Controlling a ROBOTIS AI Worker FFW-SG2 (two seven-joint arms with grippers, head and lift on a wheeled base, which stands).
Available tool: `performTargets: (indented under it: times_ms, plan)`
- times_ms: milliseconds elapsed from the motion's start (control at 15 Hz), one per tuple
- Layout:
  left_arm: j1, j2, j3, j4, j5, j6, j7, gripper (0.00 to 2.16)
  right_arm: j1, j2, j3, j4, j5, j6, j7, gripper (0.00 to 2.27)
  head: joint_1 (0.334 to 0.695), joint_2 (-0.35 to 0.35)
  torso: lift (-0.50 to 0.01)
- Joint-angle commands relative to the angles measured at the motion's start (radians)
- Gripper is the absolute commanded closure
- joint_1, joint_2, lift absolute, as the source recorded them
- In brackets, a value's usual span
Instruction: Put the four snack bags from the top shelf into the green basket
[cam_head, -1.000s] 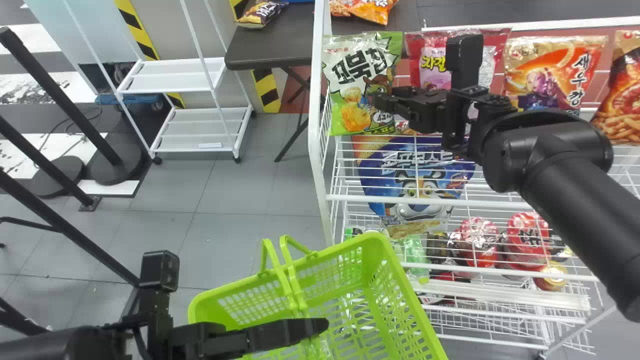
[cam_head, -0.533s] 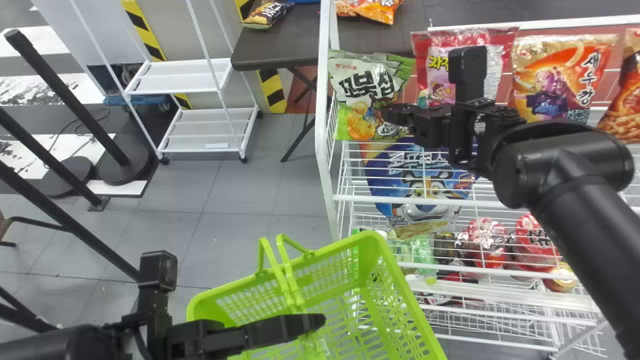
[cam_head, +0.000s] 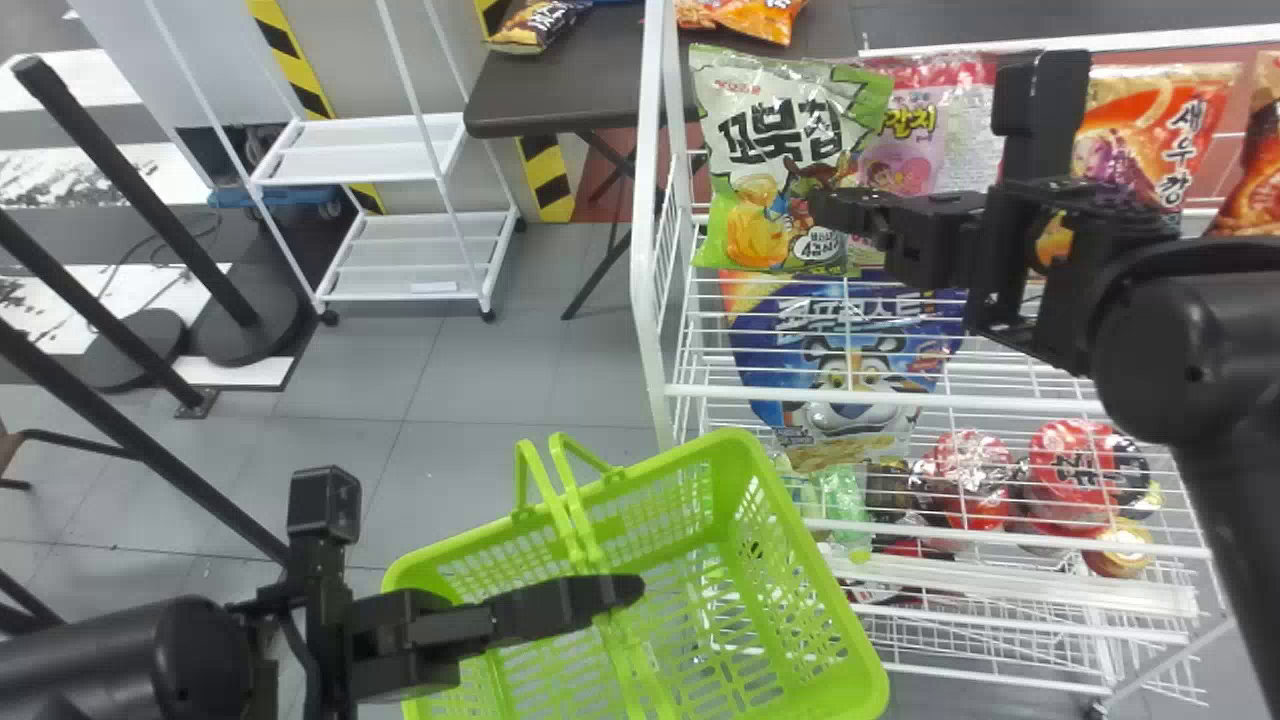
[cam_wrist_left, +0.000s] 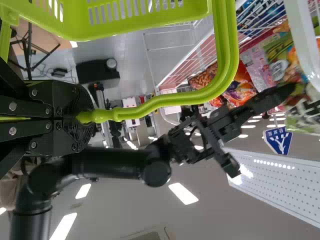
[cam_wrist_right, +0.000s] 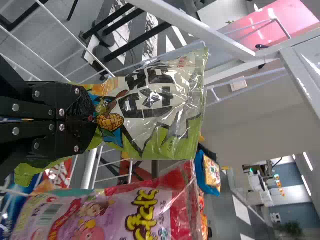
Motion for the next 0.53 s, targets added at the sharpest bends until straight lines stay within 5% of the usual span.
performTargets:
  times_ms: [0, 467]
  plan:
    - [-0.042, 0.014, 0.0, 0.052, -0.001, 0.007, -0.011, 2.15, 0.109, 0.004, -0.063, -0.224, -0.025, 0.184, -0.004, 2.25, 0.695, 0.156, 0.0]
    - [-0.132, 0.042, -0.035, 0.15, -0.018, 0.007, -0.011, 2.15, 0.402, -0.021, -0.287, -0.702, -0.226, 0.66, -0.004, 2.25, 0.695, 0.099, 0.0]
